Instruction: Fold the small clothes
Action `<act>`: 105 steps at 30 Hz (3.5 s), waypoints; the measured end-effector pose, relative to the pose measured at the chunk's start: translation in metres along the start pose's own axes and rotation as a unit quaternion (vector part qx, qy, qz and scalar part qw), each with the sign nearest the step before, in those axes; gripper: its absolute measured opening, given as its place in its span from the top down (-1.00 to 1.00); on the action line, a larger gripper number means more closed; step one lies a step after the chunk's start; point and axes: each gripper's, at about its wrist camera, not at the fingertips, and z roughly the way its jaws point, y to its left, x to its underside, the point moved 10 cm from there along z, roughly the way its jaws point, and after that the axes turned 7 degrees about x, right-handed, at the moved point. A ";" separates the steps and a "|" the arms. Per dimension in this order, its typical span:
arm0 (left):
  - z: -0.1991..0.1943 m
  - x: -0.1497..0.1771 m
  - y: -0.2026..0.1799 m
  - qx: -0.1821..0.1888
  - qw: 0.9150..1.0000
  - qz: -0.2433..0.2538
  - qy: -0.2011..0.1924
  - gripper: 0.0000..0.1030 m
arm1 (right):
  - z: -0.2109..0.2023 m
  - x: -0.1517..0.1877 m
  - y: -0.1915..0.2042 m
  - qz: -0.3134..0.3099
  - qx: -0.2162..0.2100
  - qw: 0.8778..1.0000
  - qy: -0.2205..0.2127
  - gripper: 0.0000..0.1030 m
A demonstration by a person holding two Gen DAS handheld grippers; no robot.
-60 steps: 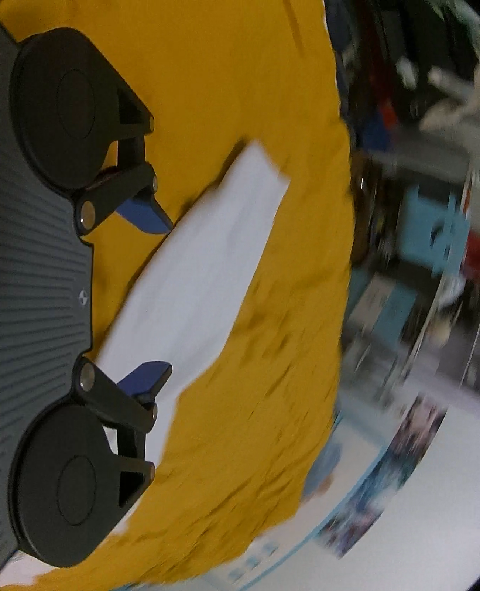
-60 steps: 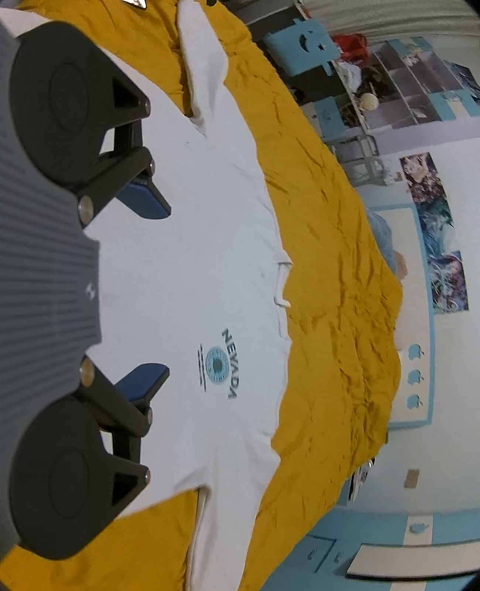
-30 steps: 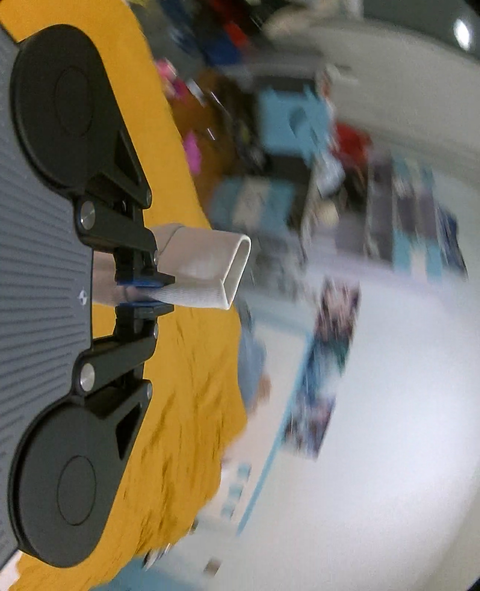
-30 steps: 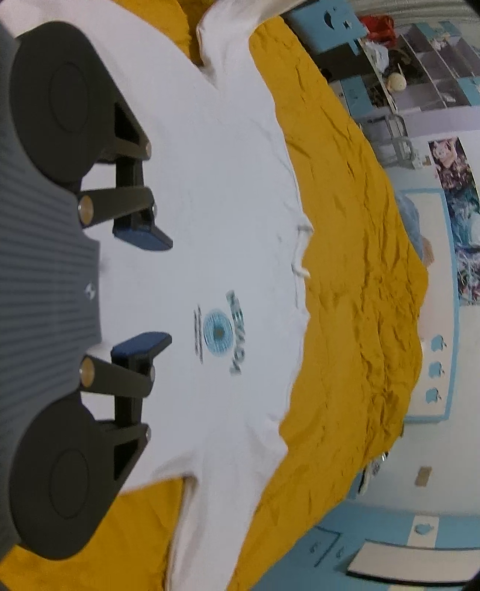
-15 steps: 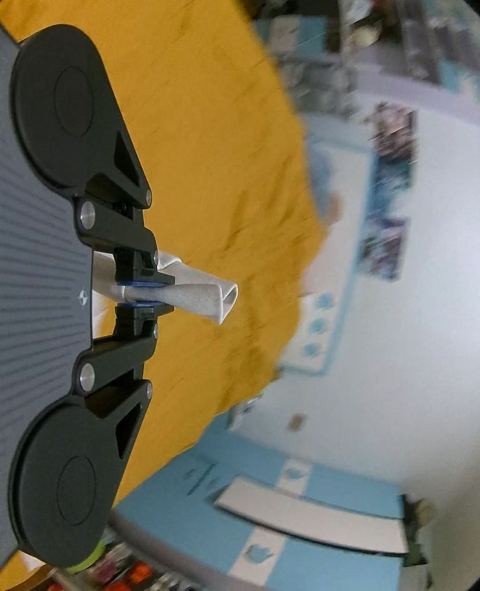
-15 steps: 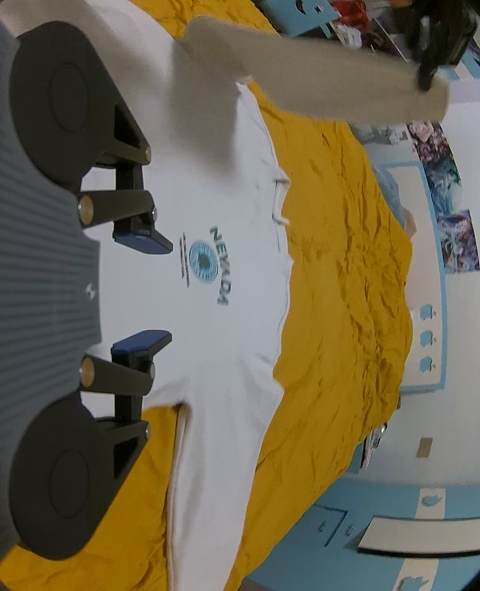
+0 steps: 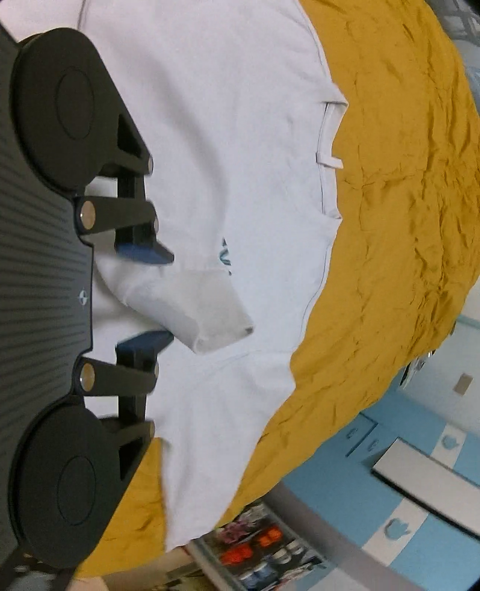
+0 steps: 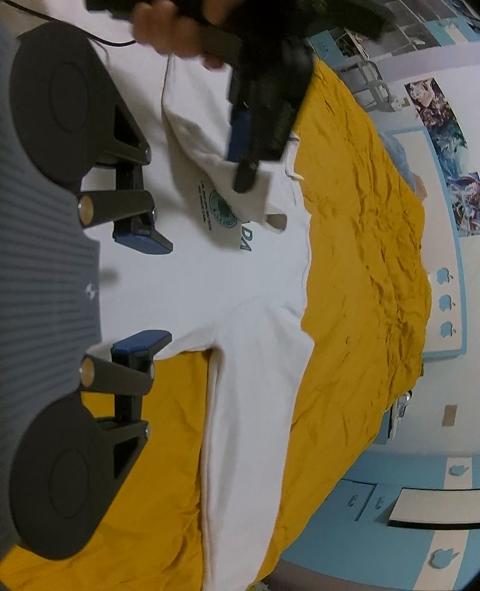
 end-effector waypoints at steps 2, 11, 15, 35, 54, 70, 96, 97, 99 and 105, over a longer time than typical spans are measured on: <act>-0.020 0.001 0.010 -0.004 1.000 0.010 -0.009 -0.17 | 0.002 0.000 0.001 0.004 -0.002 1.000 0.003 0.16; -0.126 0.019 0.047 -0.045 0.997 0.005 -0.055 -0.25 | 0.003 -0.003 0.027 -0.003 -0.013 1.000 0.017 0.05; -0.161 0.029 0.058 -0.059 0.996 0.017 -0.069 -0.33 | -0.008 -0.010 0.044 -0.019 -0.016 1.000 0.008 -0.10; -0.169 0.075 0.231 -0.155 0.988 -0.002 -0.026 -0.31 | 0.021 -0.037 0.059 0.025 -0.045 0.996 0.074 -0.25; -0.116 0.071 0.253 -0.127 0.985 -0.045 -0.110 0.59 | 0.126 -0.039 0.050 0.091 -0.047 0.991 0.091 0.95; -0.119 0.073 0.260 -0.140 0.981 -0.070 -0.118 0.83 | 0.086 -0.128 0.066 0.079 -0.087 0.993 0.028 0.35; -0.111 0.079 0.261 -0.153 0.979 -0.066 -0.113 0.82 | 0.099 -0.147 0.035 0.108 -0.049 0.993 -0.012 1.00; -0.110 0.079 0.260 -0.153 0.979 -0.067 -0.112 0.81 | 0.110 -0.137 0.030 0.110 -0.039 0.993 0.012 1.00; -0.111 0.080 0.261 -0.153 0.980 -0.067 -0.112 0.81 | 0.130 -0.114 0.023 0.107 -0.022 0.993 0.049 1.00; -0.111 0.079 0.261 -0.154 0.980 -0.067 -0.111 0.81 | 0.141 -0.080 -0.010 0.142 0.028 0.986 0.078 0.79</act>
